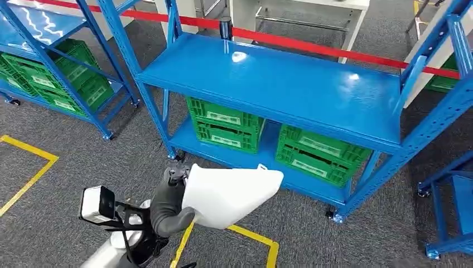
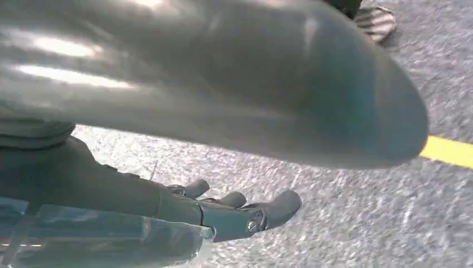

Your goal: Take the parts from the cabinet and place them on the table.

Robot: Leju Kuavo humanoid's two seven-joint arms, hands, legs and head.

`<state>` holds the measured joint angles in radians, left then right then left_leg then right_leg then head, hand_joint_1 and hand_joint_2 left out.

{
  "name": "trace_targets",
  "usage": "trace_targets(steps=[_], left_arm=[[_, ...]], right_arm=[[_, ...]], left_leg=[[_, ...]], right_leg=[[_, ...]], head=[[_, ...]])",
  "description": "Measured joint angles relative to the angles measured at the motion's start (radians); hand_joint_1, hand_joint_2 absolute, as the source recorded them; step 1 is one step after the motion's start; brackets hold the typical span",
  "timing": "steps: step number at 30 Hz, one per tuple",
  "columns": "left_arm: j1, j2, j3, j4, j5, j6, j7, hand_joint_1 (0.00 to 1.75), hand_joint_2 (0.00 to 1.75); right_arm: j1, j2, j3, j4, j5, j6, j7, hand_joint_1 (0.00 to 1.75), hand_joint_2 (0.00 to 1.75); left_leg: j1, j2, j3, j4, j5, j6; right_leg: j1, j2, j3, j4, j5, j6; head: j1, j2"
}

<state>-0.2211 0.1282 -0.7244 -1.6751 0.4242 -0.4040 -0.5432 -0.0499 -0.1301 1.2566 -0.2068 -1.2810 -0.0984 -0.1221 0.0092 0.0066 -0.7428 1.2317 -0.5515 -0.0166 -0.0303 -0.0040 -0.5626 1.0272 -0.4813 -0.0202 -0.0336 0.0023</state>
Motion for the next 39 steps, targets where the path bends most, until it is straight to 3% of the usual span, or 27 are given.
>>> trace_targets(steps=[1,3,5,6,7,8,10,11,12,14,15,16,18,20,21,22,23,25,26,27,30,31,32,34,36,37,39], left_arm=[[0.002,0.001,0.0,0.0,-0.001,0.002,-0.001,1.75,1.75],[0.005,0.003,0.0,0.0,-0.005,0.005,-0.002,1.75,1.75],[0.005,0.004,0.001,-0.001,-0.005,0.005,-0.002,1.75,1.75],[0.004,0.004,0.002,-0.005,-0.005,0.006,-0.002,1.75,1.75],[0.004,0.004,0.005,-0.01,-0.007,0.006,-0.003,1.75,1.75],[0.004,0.004,0.007,-0.013,-0.007,0.007,-0.006,1.75,1.75],[0.003,0.006,0.01,-0.014,-0.007,0.008,-0.007,1.75,1.75],[0.003,0.007,0.009,-0.017,-0.007,0.008,-0.007,1.75,1.75],[0.002,0.006,0.009,-0.018,-0.007,0.008,-0.008,1.75,1.75],[0.004,0.006,0.008,-0.018,-0.008,0.01,-0.01,1.75,1.75],[0.007,0.006,0.008,-0.018,-0.008,0.012,-0.01,1.75,1.75],[0.01,0.006,0.008,-0.018,-0.008,0.013,-0.011,1.75,1.75],[0.015,0.007,0.008,-0.018,-0.009,0.014,-0.012,1.75,1.75],[0.016,0.008,0.008,-0.018,-0.01,0.014,-0.013,1.75,1.75],[0.016,0.009,0.008,-0.018,-0.01,0.014,-0.014,1.75,1.75],[0.016,0.009,0.009,-0.018,-0.01,0.015,-0.016,1.75,1.75],[0.017,0.009,0.008,-0.019,-0.011,0.016,-0.017,1.75,1.75],[0.016,0.009,0.008,-0.019,-0.013,0.017,-0.018,1.75,1.75],[0.017,0.01,0.009,-0.019,-0.014,0.018,-0.018,1.75,1.75],[0.017,0.011,0.009,-0.019,-0.014,0.018,-0.018,1.75,1.75],[0.017,0.013,0.009,-0.019,-0.014,0.026,-0.02,1.75,1.75],[0.017,0.014,0.008,-0.019,-0.014,0.027,-0.02,1.75,1.75],[0.017,0.015,0.008,-0.019,-0.014,0.028,-0.02,1.75,1.75],[0.017,0.017,0.008,-0.019,-0.014,0.031,-0.022,1.75,1.75],[0.015,0.018,0.008,-0.02,-0.014,0.035,-0.023,1.75,1.75],[0.013,0.019,0.009,-0.024,-0.014,0.035,-0.024,1.75,1.75],[0.013,0.02,0.009,-0.027,-0.013,0.035,-0.026,1.75,1.75]], right_arm=[[0.0,0.0,0.0,0.0,0.001,0.0,0.0,0.0,0.0],[0.001,0.0,0.0,0.0,0.003,0.001,0.0,0.0,0.0],[0.001,0.0,0.0,0.0,0.004,0.001,0.0,0.0,0.0],[0.0,0.002,0.0,0.0,0.005,0.001,0.0,0.0,0.0],[0.001,0.01,0.0,-0.002,0.005,0.003,0.0,0.0,0.0],[0.002,0.007,0.0,-0.001,0.006,0.002,-0.001,0.0,0.0],[0.001,0.008,0.0,-0.001,0.007,0.003,-0.001,0.0,0.0],[0.003,0.008,0.0,-0.001,0.007,0.002,-0.001,0.0,0.0],[0.003,0.008,0.0,-0.001,0.008,0.002,-0.001,0.0,0.0],[0.003,0.007,0.0,-0.001,0.009,0.003,-0.001,0.0,0.0],[0.003,0.005,0.0,-0.001,0.009,0.003,-0.001,0.0,0.0],[0.003,0.003,0.0,-0.001,0.009,0.003,-0.001,0.0,0.0],[0.003,0.0,0.0,-0.001,0.009,0.003,-0.001,0.0,0.0],[0.003,-0.005,0.0,-0.001,0.009,0.003,-0.001,0.0,0.0],[0.002,-0.006,0.0,-0.001,0.01,0.003,-0.001,0.0,0.0],[-0.001,-0.005,0.0,-0.001,0.011,0.003,-0.001,0.0,0.0],[-0.001,-0.007,0.0,-0.001,0.011,0.003,-0.002,0.0,0.0],[0.002,-0.007,0.0,0.0,0.013,0.003,-0.003,0.0,0.0],[0.003,-0.006,0.0,-0.001,0.014,0.003,-0.003,0.0,0.0],[0.001,-0.004,0.0,-0.001,0.014,0.003,-0.003,0.0,0.0],[0.0,-0.006,0.0,0.0,0.016,0.003,-0.003,0.0,0.0],[0.001,-0.007,0.0,0.0,0.016,0.003,-0.003,0.0,0.0],[0.001,-0.007,0.0,0.0,0.017,0.003,-0.003,0.0,0.0],[0.002,-0.007,0.0,0.0,0.017,0.003,-0.003,0.0,0.0],[0.001,-0.007,0.0,0.0,0.018,0.003,-0.003,0.0,0.0],[0.001,-0.003,0.0,-0.001,0.019,0.003,-0.003,0.0,0.0],[0.0,-0.003,0.0,-0.001,0.021,0.003,-0.004,0.0,0.0]], left_leg=[[0.001,0.0,-0.006,0.057,-0.02,-0.001],[0.001,-0.002,0.034,0.082,0.023,0.005],[-0.003,-0.005,0.146,-0.047,0.066,0.026],[-0.011,-0.009,0.225,-0.149,0.047,0.045],[-0.015,-0.006,0.28,-0.236,-0.001,0.057],[-0.021,-0.003,0.274,-0.232,0.008,0.045],[-0.035,-0.004,0.261,-0.242,0.025,0.056],[-0.037,-0.003,0.261,-0.266,0.047,0.068],[-0.026,0.003,0.26,-0.284,0.074,0.068],[-0.026,0.001,0.227,-0.292,0.107,0.078],[-0.026,0.002,0.209,-0.291,0.121,0.077],[-0.026,0.003,0.191,-0.289,0.136,0.076],[-0.024,0.004,0.155,-0.284,0.164,0.07],[-0.019,0.005,0.111,-0.267,0.184,0.059],[-0.018,0.004,0.091,-0.249,0.189,0.053],[-0.023,0.005,0.07,-0.231,0.193,0.047],[-0.022,0.007,0.065,-0.221,0.197,0.042],[-0.017,0.008,0.064,-0.221,0.212,0.032],[-0.015,0.008,0.063,-0.222,0.222,0.027],[-0.01,0.003,0.053,-0.215,0.206,0.021],[-0.001,-0.001,0.013,-0.043,0.027,-0.001],[0.001,-0.002,-0.002,0.034,-0.011,-0.006],[0.003,-0.002,-0.003,0.087,-0.016,-0.007],[0.003,-0.002,0.057,0.046,0.03,-0.001],[0.0,-0.006,0.185,-0.124,0.069,0.016],[-0.003,-0.008,0.242,-0.218,0.034,0.028],[-0.015,-0.009,0.249,-0.239,0.04,0.031]], right_leg=[[0.002,0.0,-0.015,0.001,0.011,0.001],[0.007,0.0,-0.051,0.002,0.04,0.003],[0.014,0.002,-0.079,0.001,0.062,0.005],[0.012,0.002,-0.083,0.001,0.074,0.006],[0.016,0.003,-0.087,0.0,0.082,0.014],[0.004,0.0,-0.085,-0.008,0.092,0.021],[-0.006,0.0,-0.083,-0.016,0.111,0.037],[0.001,0.001,-0.081,-0.03,0.125,0.045],[-0.001,0.0,-0.092,-0.013,0.103,0.037],[0.003,0.003,-0.123,0.084,-0.017,0.016],[0.003,0.003,-0.142,0.156,-0.067,0.013],[0.003,0.003,-0.15,0.226,-0.093,0.02],[-0.001,0.003,-0.133,0.277,-0.057,0.049],[-0.009,0.002,-0.039,0.172,-0.001,0.076],[-0.013,0.002,0.032,0.078,-0.01,0.076],[-0.005,0.003,0.09,-0.006,-0.061,0.069],[-0.003,0.006,0.088,-0.019,-0.078,0.052],[0.004,0.006,0.074,-0.013,-0.073,0.043],[-0.002,0.004,0.067,-0.016,-0.062,0.029],[-0.004,0.0,0.059,-0.016,-0.052,0.02],[-0.003,-0.001,0.028,-0.014,-0.019,0.007],[-0.001,-0.001,0.016,-0.014,-0.008,0.008],[0.0,-0.001,0.002,-0.013,0.004,0.01],[0.002,-0.001,-0.021,-0.013,0.023,0.013],[0.005,0.001,-0.036,-0.014,0.039,0.017],[0.004,0.002,-0.039,-0.014,0.047,0.022],[0.0,0.0,-0.043,-0.02,0.063,0.04]], head=[[-0.001,0.0],[0.0,0.0],[-0.001,0.0],[0.0,0.0],[0.001,0.0],[0.001,0.0],[-0.005,0.0],[-0.004,0.0],[-0.003,0.0],[0.002,0.0],[0.002,0.0],[0.002,0.0],[0.004,0.0],[0.003,0.0],[0.004,0.0],[0.006,0.0],[0.001,0.0],[0.004,0.0],[0.004,0.0],[0.008,0.0],[0.001,0.0],[0.0,0.0],[0.001,0.0],[0.0,0.0],[0.0,0.0],[0.002,0.0],[0.002,0.0]])
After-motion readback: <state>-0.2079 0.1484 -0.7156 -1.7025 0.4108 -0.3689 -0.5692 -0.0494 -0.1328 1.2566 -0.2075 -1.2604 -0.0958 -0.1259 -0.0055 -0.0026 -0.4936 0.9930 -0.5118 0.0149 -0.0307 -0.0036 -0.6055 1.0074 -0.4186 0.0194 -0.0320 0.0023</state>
